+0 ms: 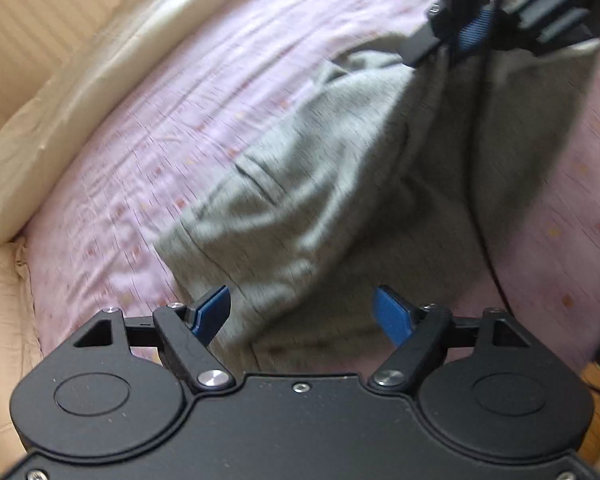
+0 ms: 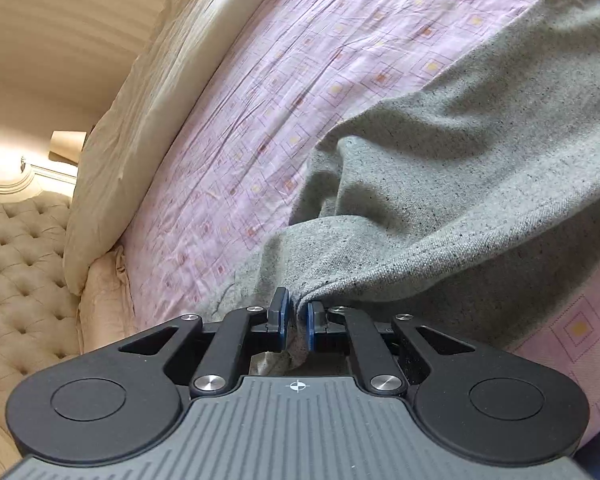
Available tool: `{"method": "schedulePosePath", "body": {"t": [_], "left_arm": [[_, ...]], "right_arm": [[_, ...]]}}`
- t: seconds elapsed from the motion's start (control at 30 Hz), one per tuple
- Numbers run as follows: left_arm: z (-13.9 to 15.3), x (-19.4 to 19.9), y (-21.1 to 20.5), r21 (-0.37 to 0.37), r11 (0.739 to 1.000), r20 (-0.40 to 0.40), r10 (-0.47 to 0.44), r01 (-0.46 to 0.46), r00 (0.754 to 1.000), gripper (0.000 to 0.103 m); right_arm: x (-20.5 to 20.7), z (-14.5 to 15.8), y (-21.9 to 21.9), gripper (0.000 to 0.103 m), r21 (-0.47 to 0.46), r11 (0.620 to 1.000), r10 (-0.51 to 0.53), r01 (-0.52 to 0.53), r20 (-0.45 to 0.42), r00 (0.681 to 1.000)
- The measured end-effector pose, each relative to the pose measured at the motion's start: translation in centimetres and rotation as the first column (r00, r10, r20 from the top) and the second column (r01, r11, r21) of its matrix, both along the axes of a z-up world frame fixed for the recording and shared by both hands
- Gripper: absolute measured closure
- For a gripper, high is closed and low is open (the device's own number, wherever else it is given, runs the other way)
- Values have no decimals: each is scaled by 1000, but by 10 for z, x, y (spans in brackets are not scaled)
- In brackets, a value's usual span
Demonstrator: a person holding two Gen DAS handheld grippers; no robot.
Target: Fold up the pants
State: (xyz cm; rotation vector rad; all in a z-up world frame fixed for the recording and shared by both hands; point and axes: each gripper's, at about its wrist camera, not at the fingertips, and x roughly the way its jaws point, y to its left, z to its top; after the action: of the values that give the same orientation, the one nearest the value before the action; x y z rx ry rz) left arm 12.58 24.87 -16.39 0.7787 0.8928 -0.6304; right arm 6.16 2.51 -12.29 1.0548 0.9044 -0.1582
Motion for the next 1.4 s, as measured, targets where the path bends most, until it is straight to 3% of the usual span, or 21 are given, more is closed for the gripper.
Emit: {"method": "schedulePosePath", "body": {"t": [0.1,0.17,0.2,0.27,0.3,0.4,0.5,0.57,0.73,0.8,0.9,1.03,1.13,1.2,1.23,1.3,1.4], "left_arm": [[-9,7,-11,34,997,24,-69,68,997,22],[-24,10,-19,113,986,63,-126,119,990,22],[-32,12,-22,153,978,83,-154,140,985,28],[-41,19,-22,190,965,75,-197,180,977,72],[-40,27,-21,181,966,41,-197,187,980,89],[-15,41,-7,126,980,42,-161,154,986,92],[13,36,14,128,982,87,-153,142,984,91],[17,25,25,141,978,57,-165,156,985,90],[-21,-11,30,263,932,19,-262,248,965,90],[-38,-15,29,280,926,-47,-250,253,967,89],[-50,-14,31,278,924,-128,-233,261,964,83],[-50,2,43,243,946,-225,-161,215,961,79],[-42,23,63,156,978,-326,-81,138,942,79],[-28,41,78,55,997,-418,-23,50,908,79],[-19,48,85,-1,1000,-464,11,-14,886,69],[-2,76,97,-103,983,-508,76,-149,858,54],[16,108,100,-200,929,-469,189,-312,863,38]], "right_arm": [[2,4,0,94,-8,1000,3,-3,14,1000],[3,5,0,94,-5,1000,2,-2,17,1000],[4,5,0,94,-2,1000,2,-2,20,1000],[4,6,0,94,-11,1000,7,-6,20,1000],[3,6,0,94,-14,1000,8,-8,17,1000],[-5,13,0,94,-21,1000,12,-12,14,1000],[-19,16,-1,94,-25,999,36,-35,6,999],[-27,5,0,94,-14,998,54,-55,-40,998],[-37,-32,4,92,18,998,64,-62,-196,978],[-34,-35,5,91,2,997,74,-76,-225,972],[-25,-27,4,91,-68,992,91,-107,-212,973],[0,-25,5,91,-194,964,158,-183,-141,977],[19,-50,13,88,-241,925,251,-293,-191,949],[22,-75,23,88,-209,890,338,-406,-297,893],[21,-86,29,88,-174,870,379,-462,-365,850],[8,-85,35,88,-183,857,402,-482,-350,846],[1,-74,33,88,-174,849,422,-499,-345,838]]}}
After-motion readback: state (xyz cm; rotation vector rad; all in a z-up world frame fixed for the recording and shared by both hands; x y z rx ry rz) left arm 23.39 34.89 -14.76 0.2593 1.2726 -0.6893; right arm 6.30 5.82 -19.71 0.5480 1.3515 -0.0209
